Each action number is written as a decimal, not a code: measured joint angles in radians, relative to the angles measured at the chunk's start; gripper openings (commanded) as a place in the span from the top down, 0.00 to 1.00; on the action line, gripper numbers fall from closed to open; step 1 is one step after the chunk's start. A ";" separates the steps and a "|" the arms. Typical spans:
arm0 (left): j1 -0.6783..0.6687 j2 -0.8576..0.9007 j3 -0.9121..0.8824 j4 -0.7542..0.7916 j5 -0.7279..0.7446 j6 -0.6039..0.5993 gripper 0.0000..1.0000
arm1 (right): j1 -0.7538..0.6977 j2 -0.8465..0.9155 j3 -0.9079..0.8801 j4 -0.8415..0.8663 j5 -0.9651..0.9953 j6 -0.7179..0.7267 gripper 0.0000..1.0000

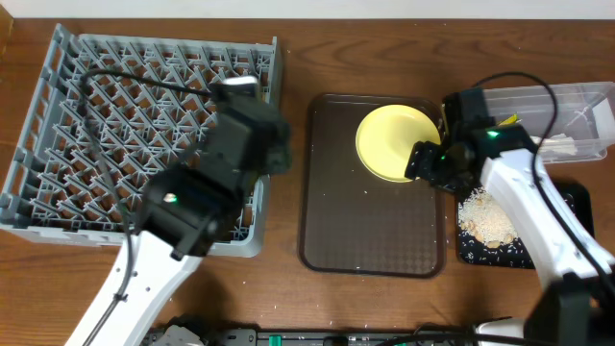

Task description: Sort waste into correct bins and load items into the dishwasher

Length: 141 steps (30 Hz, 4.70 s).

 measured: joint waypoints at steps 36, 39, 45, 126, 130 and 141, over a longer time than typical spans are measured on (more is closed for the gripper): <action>0.204 0.135 0.000 -0.036 0.756 0.316 0.30 | -0.071 -0.126 -0.032 0.260 -0.438 -0.357 0.99; 0.204 0.144 0.000 -0.036 0.793 0.320 0.30 | -0.068 -0.203 -0.032 0.257 -0.484 -0.398 0.99; 0.204 0.144 0.000 -0.023 0.885 0.352 0.38 | -0.066 -0.240 -0.032 0.256 -0.573 -0.468 0.99; 0.129 -0.045 0.075 -0.080 -0.056 0.506 0.15 | -0.251 -0.414 -0.020 0.125 -0.410 -0.390 0.01; 0.129 -0.136 0.076 -0.092 0.066 0.491 0.11 | -0.161 -0.414 -0.020 0.124 -0.465 -0.408 0.01; 0.129 -0.217 0.076 -0.093 0.146 0.477 0.10 | -0.024 -0.414 -0.020 0.124 -0.501 -0.387 0.01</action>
